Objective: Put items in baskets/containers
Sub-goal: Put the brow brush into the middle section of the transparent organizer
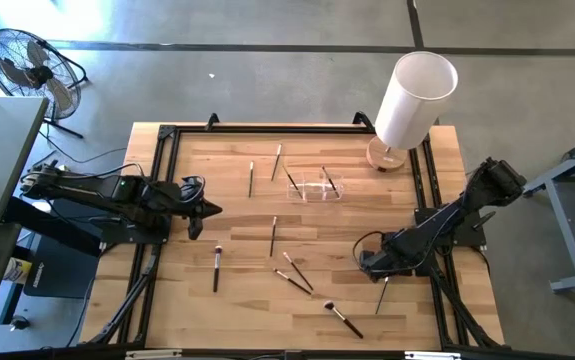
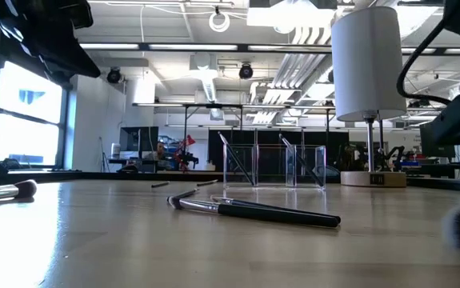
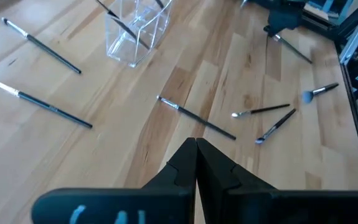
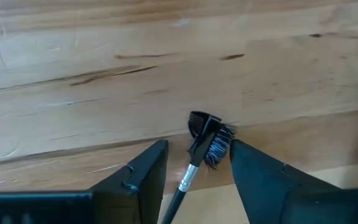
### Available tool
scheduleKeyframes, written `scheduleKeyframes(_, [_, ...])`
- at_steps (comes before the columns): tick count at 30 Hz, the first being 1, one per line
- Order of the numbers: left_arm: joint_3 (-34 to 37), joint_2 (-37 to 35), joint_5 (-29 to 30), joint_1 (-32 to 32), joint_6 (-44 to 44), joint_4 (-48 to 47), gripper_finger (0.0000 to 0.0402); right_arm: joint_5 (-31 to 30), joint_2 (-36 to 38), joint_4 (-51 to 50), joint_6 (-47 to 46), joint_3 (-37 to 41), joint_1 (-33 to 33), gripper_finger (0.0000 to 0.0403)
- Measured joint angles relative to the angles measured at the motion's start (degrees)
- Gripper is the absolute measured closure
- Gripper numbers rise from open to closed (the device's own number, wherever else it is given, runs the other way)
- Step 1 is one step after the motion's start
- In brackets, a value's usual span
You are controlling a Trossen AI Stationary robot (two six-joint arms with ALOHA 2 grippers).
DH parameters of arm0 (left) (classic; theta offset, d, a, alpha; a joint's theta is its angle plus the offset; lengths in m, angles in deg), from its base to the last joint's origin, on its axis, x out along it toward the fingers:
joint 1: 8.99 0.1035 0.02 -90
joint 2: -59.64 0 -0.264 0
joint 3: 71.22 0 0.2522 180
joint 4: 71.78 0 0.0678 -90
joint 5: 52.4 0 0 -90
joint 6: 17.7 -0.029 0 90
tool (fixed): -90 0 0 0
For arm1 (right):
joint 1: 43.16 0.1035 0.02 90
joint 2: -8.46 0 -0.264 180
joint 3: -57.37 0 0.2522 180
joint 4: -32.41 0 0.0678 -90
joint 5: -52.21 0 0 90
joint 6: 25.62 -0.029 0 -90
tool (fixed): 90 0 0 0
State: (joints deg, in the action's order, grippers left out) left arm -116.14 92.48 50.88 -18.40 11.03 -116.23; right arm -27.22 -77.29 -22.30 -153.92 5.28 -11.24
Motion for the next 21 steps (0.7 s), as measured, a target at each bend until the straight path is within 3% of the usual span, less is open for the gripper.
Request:
scheduleKeyframes(4, [0.00, 0.02, 0.09, 0.00, 0.00, 0.02, 0.0401, 0.27, 0.11, 3.98, 0.36, 2.06, -0.73, 0.0275])
scheduleKeyframes(9, [0.00, 0.00, 0.14, 0.00, -1.22, -0.07, 0.0401, -4.33, 0.12, 4.92, 5.24, 2.23, -1.52, 0.0381])
scheduleKeyframes(16, [0.00, 0.02, 0.31, 0.01, -3.42, -0.34, 0.0402, -13.92, -0.39, 3.86, 12.80, -1.43, -2.18, 0.0387])
scheduleKeyframes(21, [0.00, 0.02, 0.63, 0.00, -5.22, -0.31, 0.0402, -28.65, -0.50, 3.29, 19.59, -6.21, -2.85, 0.0387])
